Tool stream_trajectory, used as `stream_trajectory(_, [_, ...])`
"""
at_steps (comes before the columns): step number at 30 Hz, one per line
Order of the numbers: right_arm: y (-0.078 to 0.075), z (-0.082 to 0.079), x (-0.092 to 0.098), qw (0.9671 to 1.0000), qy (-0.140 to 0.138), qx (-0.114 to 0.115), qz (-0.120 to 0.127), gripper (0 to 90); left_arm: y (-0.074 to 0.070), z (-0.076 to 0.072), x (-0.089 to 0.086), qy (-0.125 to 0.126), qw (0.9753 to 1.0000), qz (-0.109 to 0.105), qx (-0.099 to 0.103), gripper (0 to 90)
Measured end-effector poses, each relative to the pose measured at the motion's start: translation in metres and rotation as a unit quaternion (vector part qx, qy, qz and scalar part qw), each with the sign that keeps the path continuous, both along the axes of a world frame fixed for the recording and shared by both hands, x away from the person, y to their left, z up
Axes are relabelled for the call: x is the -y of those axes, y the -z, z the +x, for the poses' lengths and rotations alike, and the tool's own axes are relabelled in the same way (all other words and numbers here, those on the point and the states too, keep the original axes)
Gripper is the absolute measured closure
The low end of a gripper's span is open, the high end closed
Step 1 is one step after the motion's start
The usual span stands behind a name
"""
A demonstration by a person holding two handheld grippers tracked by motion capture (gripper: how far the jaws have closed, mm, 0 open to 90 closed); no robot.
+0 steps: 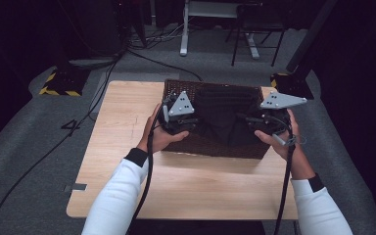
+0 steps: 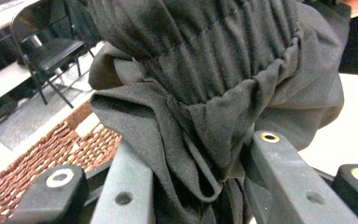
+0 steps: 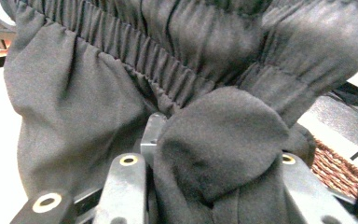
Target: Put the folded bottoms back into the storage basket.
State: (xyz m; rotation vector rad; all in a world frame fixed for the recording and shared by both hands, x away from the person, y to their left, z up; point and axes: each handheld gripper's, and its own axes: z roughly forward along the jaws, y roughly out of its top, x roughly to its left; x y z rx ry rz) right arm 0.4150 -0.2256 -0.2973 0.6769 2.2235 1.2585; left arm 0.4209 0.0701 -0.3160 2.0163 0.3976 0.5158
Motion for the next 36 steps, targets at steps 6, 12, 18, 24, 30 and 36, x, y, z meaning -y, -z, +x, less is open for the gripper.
stream_trajectory(6, [0.009, 0.023, -0.007, 0.9999, 0.010, -0.010, -0.005, 63.8, 0.012, 0.023, -0.001, -0.019, 0.9997, -0.006, -0.015, 71.5])
stream_trajectory(12, [0.017, 0.041, -0.010, 0.9996, 0.019, -0.019, -0.007, 63.7, 0.019, 0.035, 0.001, -0.033, 0.9993, -0.001, -0.019, 71.5])
stream_trajectory(18, [0.026, 0.055, -0.011, 0.9991, 0.026, -0.031, -0.011, 63.6, 0.026, 0.047, 0.004, -0.041, 0.9987, 0.008, -0.029, 71.5])
stream_trajectory(24, [0.035, 0.066, -0.009, 0.9983, 0.037, -0.042, -0.014, 63.6, 0.032, 0.057, 0.010, -0.051, 0.9980, 0.014, -0.035, 71.4])
stream_trajectory(30, [0.047, 0.079, -0.008, 0.9968, 0.053, -0.059, -0.013, 63.5, 0.042, 0.069, 0.018, -0.063, 0.9964, 0.030, -0.047, 71.5])
stream_trajectory(36, [0.067, 0.091, -0.012, 0.9938, 0.068, -0.084, -0.028, 63.5, 0.056, 0.079, 0.024, -0.072, 0.9934, 0.058, -0.069, 71.4])
